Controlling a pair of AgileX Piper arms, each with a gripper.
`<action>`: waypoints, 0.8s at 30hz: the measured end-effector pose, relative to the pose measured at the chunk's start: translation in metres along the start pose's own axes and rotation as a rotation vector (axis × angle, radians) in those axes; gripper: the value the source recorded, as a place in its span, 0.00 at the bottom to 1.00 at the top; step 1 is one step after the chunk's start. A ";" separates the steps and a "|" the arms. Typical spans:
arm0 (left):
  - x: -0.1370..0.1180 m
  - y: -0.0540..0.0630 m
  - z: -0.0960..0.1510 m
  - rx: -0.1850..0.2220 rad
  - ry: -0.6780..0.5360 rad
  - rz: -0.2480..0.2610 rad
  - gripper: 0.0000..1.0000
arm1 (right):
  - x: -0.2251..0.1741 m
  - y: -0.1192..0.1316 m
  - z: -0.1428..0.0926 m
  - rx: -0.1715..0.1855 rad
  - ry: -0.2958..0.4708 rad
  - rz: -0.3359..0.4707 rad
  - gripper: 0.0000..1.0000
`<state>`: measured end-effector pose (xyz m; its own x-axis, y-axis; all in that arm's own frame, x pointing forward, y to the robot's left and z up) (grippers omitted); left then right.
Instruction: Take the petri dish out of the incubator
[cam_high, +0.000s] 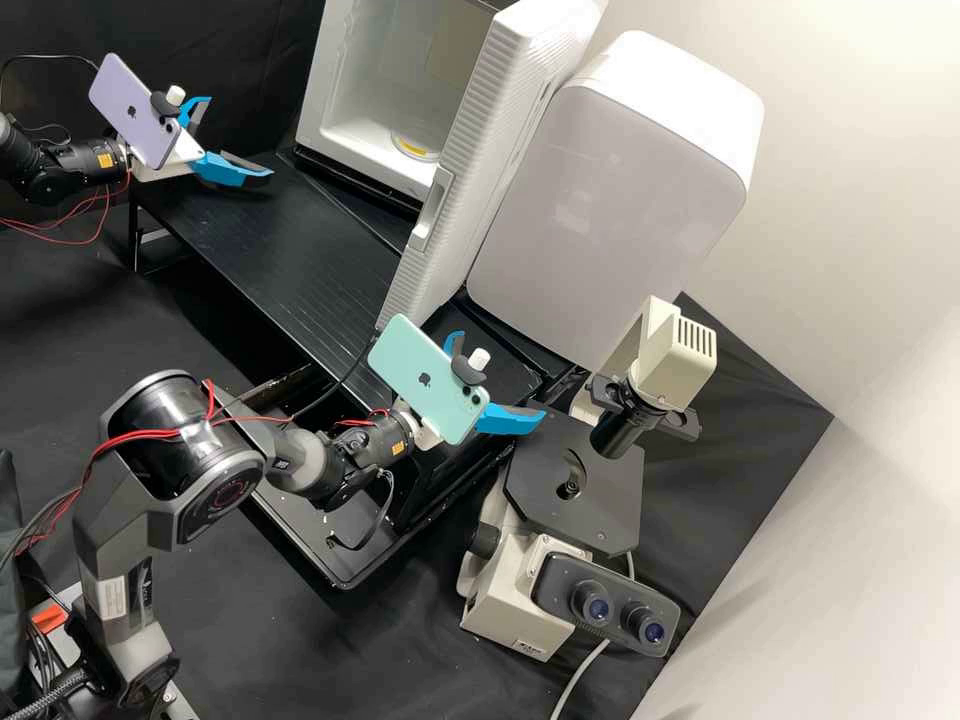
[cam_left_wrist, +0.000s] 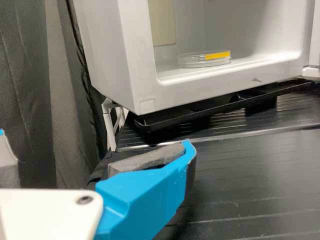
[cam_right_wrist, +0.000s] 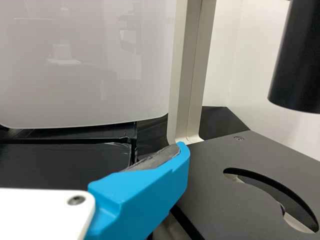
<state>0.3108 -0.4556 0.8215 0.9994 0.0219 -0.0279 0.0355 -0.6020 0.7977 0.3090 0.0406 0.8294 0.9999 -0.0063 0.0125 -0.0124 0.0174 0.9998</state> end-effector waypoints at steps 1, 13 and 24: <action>0.000 0.000 0.000 0.000 0.000 0.000 1.00 | 0.000 0.000 0.000 0.000 0.000 0.000 1.00; 0.000 0.000 0.003 -0.014 -0.013 -0.002 1.00 | 0.000 0.000 0.000 0.000 0.000 0.000 1.00; -0.018 -0.005 0.064 -0.019 -0.329 -0.043 1.00 | 0.000 0.000 0.000 0.000 0.000 0.000 1.00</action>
<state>0.2925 -0.5046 0.7794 0.9436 -0.2141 -0.2524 0.0804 -0.5913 0.8024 0.3090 0.0406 0.8294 0.9999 -0.0063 0.0125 -0.0124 0.0174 0.9998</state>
